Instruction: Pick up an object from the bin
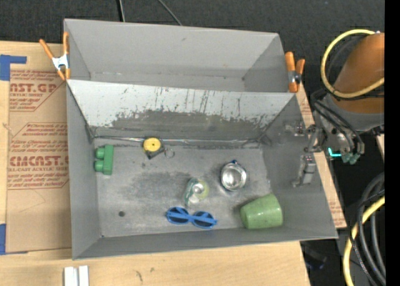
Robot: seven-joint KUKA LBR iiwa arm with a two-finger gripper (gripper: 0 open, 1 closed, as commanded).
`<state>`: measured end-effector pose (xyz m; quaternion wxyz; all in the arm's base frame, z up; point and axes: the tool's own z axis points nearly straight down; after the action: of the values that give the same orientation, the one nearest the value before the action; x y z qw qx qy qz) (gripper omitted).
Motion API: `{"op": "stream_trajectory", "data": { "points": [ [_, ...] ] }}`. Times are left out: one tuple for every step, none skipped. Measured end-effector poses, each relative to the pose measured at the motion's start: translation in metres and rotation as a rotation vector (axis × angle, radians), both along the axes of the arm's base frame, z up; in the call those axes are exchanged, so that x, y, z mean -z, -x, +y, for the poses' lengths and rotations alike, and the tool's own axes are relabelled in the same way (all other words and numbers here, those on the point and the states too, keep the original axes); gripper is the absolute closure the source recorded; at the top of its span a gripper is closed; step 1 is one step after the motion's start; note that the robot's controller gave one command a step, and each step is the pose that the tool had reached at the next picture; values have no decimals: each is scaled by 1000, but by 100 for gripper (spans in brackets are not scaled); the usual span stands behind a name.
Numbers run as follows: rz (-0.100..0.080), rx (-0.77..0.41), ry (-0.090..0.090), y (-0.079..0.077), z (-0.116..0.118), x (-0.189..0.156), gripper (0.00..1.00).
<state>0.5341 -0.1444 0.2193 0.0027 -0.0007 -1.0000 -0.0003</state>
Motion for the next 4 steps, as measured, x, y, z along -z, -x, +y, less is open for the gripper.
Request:
{"op": "stream_trajectory", "data": {
  "points": [
    [0,-161,-3,17,49,98,0],
    [-20,-353,-4,25,33,127,0],
    [-20,-576,0,33,40,132,0],
    [-21,-1042,10,42,63,135,0]
  ]
}}
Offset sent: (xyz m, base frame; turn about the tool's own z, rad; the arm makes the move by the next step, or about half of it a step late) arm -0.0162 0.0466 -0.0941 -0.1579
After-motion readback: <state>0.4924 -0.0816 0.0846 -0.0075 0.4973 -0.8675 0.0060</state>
